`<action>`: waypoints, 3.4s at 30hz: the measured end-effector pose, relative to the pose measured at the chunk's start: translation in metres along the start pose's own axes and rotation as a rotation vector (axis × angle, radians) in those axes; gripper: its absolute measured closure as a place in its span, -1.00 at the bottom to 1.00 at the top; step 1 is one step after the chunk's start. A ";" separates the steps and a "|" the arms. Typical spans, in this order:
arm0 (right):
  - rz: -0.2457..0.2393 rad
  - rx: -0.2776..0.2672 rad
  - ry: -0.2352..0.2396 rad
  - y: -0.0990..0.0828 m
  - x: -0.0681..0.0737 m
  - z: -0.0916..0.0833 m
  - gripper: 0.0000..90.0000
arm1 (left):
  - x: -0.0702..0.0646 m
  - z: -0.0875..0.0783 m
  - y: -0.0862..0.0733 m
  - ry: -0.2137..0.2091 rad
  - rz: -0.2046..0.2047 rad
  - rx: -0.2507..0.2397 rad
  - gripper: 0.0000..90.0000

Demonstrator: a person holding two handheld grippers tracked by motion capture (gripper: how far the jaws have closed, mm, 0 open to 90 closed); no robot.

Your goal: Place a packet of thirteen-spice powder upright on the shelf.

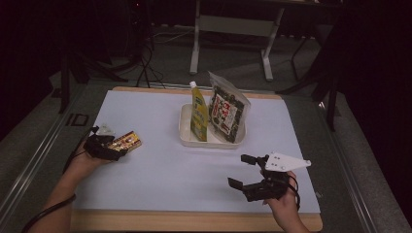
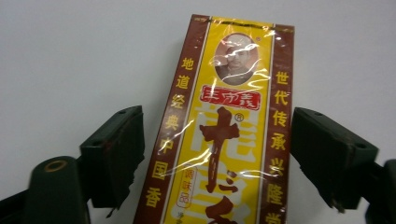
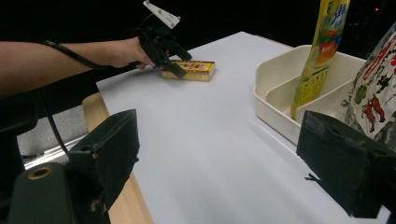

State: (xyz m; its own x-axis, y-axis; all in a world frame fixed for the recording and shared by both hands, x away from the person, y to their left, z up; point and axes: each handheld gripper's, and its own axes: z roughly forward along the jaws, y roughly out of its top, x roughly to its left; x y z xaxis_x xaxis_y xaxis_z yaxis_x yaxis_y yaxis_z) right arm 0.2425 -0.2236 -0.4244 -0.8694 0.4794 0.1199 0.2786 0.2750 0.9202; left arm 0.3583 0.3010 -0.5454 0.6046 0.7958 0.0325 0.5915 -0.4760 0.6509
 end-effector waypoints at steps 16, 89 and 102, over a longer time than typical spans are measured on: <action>-0.002 0.001 -0.012 0.001 0.000 -0.001 -0.72 | -0.004 0.007 0.011 0.021 0.019 0.104 -0.40; 0.093 -0.094 -0.140 0.044 0.034 0.049 -0.29 | -0.190 -0.045 0.074 -0.511 0.077 -0.626 -0.29; 0.213 -0.093 -0.109 0.045 0.045 0.073 -0.03 | -0.197 -0.043 0.070 -0.432 0.117 -0.721 -0.30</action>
State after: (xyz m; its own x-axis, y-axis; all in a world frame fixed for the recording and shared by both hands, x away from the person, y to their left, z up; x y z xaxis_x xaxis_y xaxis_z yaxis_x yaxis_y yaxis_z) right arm 0.2454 -0.1286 -0.4052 -0.7443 0.6070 0.2785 0.4078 0.0829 0.9093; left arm 0.2571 0.1271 -0.4734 0.8782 0.4735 -0.0673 0.1162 -0.0748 0.9904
